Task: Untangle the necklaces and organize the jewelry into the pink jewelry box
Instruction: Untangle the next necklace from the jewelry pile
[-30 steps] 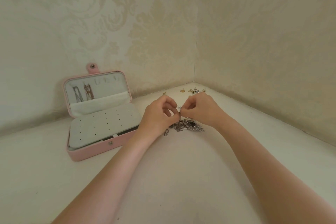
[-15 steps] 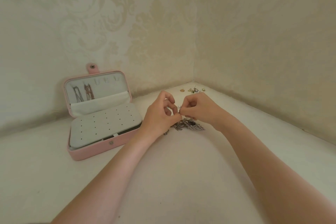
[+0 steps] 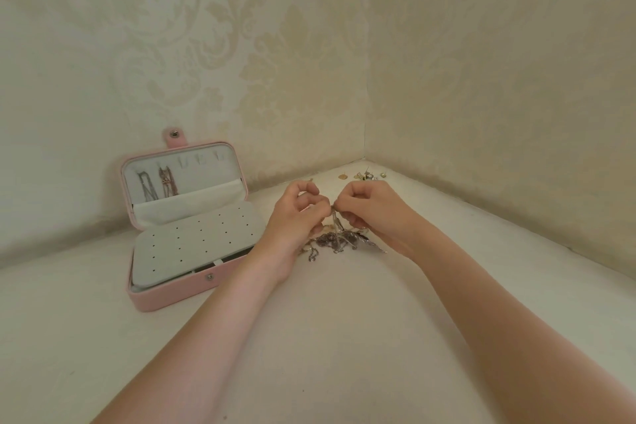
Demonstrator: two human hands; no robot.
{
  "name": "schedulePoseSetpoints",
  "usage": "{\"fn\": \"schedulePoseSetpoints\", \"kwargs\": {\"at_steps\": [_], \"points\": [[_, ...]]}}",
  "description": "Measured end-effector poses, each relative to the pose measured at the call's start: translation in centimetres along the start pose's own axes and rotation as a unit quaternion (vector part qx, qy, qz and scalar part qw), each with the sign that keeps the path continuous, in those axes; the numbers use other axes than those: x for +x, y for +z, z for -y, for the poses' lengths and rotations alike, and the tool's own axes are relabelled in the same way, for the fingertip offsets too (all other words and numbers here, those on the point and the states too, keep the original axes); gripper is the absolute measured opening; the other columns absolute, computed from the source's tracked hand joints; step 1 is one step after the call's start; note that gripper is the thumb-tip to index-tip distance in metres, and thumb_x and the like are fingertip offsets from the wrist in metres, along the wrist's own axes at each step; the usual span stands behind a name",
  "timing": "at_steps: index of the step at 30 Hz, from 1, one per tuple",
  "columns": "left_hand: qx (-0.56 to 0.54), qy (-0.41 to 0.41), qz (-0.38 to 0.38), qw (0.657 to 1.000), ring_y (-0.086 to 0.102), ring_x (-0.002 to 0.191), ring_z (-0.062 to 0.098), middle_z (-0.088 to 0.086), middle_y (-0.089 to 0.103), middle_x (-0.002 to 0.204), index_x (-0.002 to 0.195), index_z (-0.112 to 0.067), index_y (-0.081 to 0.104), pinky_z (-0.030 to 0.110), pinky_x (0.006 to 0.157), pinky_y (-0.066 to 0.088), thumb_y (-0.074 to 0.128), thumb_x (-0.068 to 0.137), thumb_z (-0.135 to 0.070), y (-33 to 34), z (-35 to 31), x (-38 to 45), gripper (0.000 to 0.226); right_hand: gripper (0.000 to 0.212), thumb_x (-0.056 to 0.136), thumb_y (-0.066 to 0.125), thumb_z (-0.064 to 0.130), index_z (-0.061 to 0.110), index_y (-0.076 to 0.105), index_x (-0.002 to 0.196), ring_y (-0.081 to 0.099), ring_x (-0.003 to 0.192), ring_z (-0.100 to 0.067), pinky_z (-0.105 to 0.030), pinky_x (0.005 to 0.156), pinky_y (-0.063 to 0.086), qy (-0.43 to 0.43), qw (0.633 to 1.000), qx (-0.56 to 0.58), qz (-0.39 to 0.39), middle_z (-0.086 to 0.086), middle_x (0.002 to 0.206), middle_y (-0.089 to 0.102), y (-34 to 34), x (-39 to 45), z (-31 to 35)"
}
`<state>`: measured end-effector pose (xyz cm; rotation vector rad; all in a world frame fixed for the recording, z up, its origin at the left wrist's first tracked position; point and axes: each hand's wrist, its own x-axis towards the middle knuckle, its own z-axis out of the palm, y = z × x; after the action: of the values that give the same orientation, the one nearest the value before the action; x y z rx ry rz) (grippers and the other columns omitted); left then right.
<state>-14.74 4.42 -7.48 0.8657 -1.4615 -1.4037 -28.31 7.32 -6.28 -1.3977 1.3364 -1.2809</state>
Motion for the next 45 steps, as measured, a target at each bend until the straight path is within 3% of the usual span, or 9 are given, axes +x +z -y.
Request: {"fn": "schedulePoseSetpoints", "kwargs": {"at_steps": [2, 4, 9, 14, 20, 27, 32, 39, 45], "points": [[-0.068, -0.025, 0.002, 0.997, 0.036, 0.049, 0.006, -0.007, 0.045, 0.061, 0.088, -0.020, 0.046, 0.016, 0.050, 0.035, 0.051, 0.084, 0.004, -0.1, -0.1, 0.1, 0.025, 0.024, 0.083, 0.056, -0.003, 0.008, 0.052, 0.062, 0.038, 0.051, -0.011, -0.016, 0.047, 0.032, -0.015, 1.000, 0.027, -0.001, -0.002, 0.056, 0.046, 0.2, 0.0, 0.0], [-0.050, -0.015, 0.002, 0.999, 0.036, 0.049, 0.007, -0.005, 0.046, 0.064, 0.087, -0.019, 0.046, 0.017, 0.051, 0.035, 0.052, 0.084, 0.003, -0.1, -0.1, 0.1, 0.024, 0.024, 0.083, 0.056, -0.003, 0.008, 0.053, 0.062, 0.039, 0.052, -0.012, -0.017, 0.048, 0.032, -0.015, 0.999, 0.031, -0.005, -0.003, 0.057, 0.047, 0.2, 0.1, -0.3], [0.239, 0.119, -0.011, 0.964, 0.047, 0.055, 0.004, -0.009, 0.056, 0.073, 0.085, -0.027, 0.046, 0.016, 0.056, 0.039, 0.064, 0.076, -0.002, -0.1, 0.7, 0.2, 0.032, 0.017, 0.078, 0.063, 0.002, 0.010, 0.058, 0.064, 0.038, 0.049, -0.009, -0.020, 0.051, 0.032, -0.018, 0.994, -0.097, -0.035, -0.002, 0.056, 0.048, 0.2, 0.4, -0.9], [0.253, 0.156, -0.022, 0.955, 0.052, 0.059, -0.001, -0.009, 0.062, 0.073, 0.090, -0.027, 0.047, 0.012, 0.059, 0.040, 0.067, 0.075, -0.003, -0.3, 0.5, 0.3, 0.035, 0.018, 0.077, 0.066, 0.005, 0.014, 0.059, 0.063, 0.041, 0.052, -0.009, -0.014, 0.049, 0.032, -0.042, 0.986, -0.154, -0.046, 0.001, 0.056, 0.049, -0.1, 0.7, -0.8], [0.264, 0.149, -0.005, 0.953, 0.049, 0.060, 0.006, -0.012, 0.062, 0.067, 0.088, -0.031, 0.046, 0.023, 0.061, 0.041, 0.067, 0.074, -0.006, -0.4, 0.4, 0.2, 0.035, 0.018, 0.078, 0.062, 0.000, 0.011, 0.058, 0.064, 0.043, 0.056, -0.013, -0.017, 0.054, 0.035, -0.054, 0.988, -0.143, -0.018, -0.003, 0.060, 0.051, -0.5, 0.5, -0.7], [0.221, 0.104, -0.019, 0.970, 0.038, 0.054, 0.007, -0.012, 0.059, 0.064, 0.084, -0.026, 0.040, 0.019, 0.052, 0.034, 0.066, 0.072, -0.003, -0.3, 0.5, 0.5, 0.036, 0.024, 0.079, 0.059, -0.004, 0.013, 0.055, 0.063, 0.040, 0.053, -0.008, -0.015, 0.052, 0.034, -0.070, 0.990, -0.121, 0.007, -0.002, 0.061, 0.049, -0.3, 0.1, -0.4], [0.200, 0.129, -0.029, 0.971, 0.035, 0.053, 0.007, -0.011, 0.058, 0.065, 0.083, -0.024, 0.038, 0.019, 0.054, 0.035, 0.064, 0.073, -0.001, -0.2, 0.3, 0.3, 0.037, 0.023, 0.082, 0.056, -0.004, 0.009, 0.055, 0.063, 0.039, 0.052, -0.013, -0.019, 0.049, 0.032, -0.014, 1.000, -0.012, -0.005, -0.003, 0.055, 0.047, 0.1, 0.2, -0.5], [0.268, 0.126, -0.011, 0.955, 0.039, 0.048, 0.002, -0.012, 0.055, 0.065, 0.082, -0.028, 0.037, 0.018, 0.052, 0.034, 0.066, 0.072, -0.004, 0.0, 0.9, 0.3, 0.039, 0.018, 0.079, 0.063, 0.004, 0.010, 0.057, 0.063, 0.038, 0.054, -0.014, -0.024, 0.055, 0.032, -0.026, 0.995, -0.093, -0.003, -0.007, 0.060, 0.048, 0.0, 0.3, -0.7], [0.070, 0.035, -0.015, 0.997, 0.046, 0.048, 0.005, -0.004, 0.059, 0.072, 0.093, -0.017, 0.042, 0.012, 0.046, 0.037, 0.059, 0.082, 0.001, 0.0, -0.2, -0.1, 0.027, 0.021, 0.082, 0.056, -0.006, 0.008, 0.056, 0.066, 0.040, 0.052, -0.012, -0.020, 0.051, 0.033, -0.052, 0.998, -0.017, -0.011, -0.007, 0.062, 0.050, 0.0, 0.0, -0.4]]}}
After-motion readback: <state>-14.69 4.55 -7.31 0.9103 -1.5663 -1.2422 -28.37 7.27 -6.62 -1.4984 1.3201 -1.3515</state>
